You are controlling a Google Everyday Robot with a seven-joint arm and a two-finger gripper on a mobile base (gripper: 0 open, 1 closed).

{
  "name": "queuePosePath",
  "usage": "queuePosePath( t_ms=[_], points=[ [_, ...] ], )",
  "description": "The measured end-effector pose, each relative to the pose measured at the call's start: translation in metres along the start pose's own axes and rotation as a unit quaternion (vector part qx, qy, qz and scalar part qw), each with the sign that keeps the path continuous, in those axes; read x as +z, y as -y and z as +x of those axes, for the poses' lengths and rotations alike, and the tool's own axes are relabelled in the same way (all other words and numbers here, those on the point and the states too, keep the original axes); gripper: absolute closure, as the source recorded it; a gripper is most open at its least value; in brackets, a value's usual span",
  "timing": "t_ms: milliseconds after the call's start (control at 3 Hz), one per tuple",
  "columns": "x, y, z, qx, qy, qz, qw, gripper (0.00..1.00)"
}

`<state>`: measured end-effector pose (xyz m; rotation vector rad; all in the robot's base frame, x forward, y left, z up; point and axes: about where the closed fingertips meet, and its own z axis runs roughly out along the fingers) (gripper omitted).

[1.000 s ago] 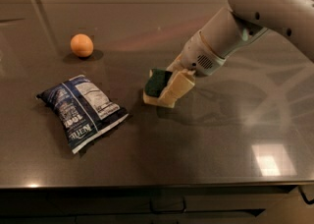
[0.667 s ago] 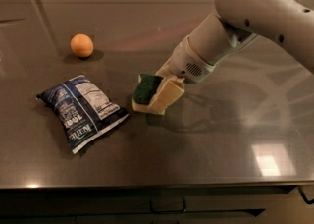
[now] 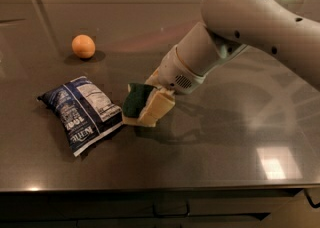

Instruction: Move sponge near blue chip bag

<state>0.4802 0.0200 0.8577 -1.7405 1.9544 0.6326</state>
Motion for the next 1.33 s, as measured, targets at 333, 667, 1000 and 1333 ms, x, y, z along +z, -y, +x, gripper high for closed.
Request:
queuePosePath(
  t_ms=[333,667,1000,1333],
  points=[
    [0.0040,-0.0070,-0.0040,-0.001,0.009,-0.006,0.9999,0.36],
    [0.0038,-0.0079,-0.0050,-0.003,0.007,-0.005,1.0000,0.12],
    [0.0038,-0.0090,-0.0062,-0.004,0.007,-0.005,1.0000,0.00],
    [0.0038,-0.0091,-0.0062,-0.004,0.007,-0.005,1.0000,0.00]
  ],
)
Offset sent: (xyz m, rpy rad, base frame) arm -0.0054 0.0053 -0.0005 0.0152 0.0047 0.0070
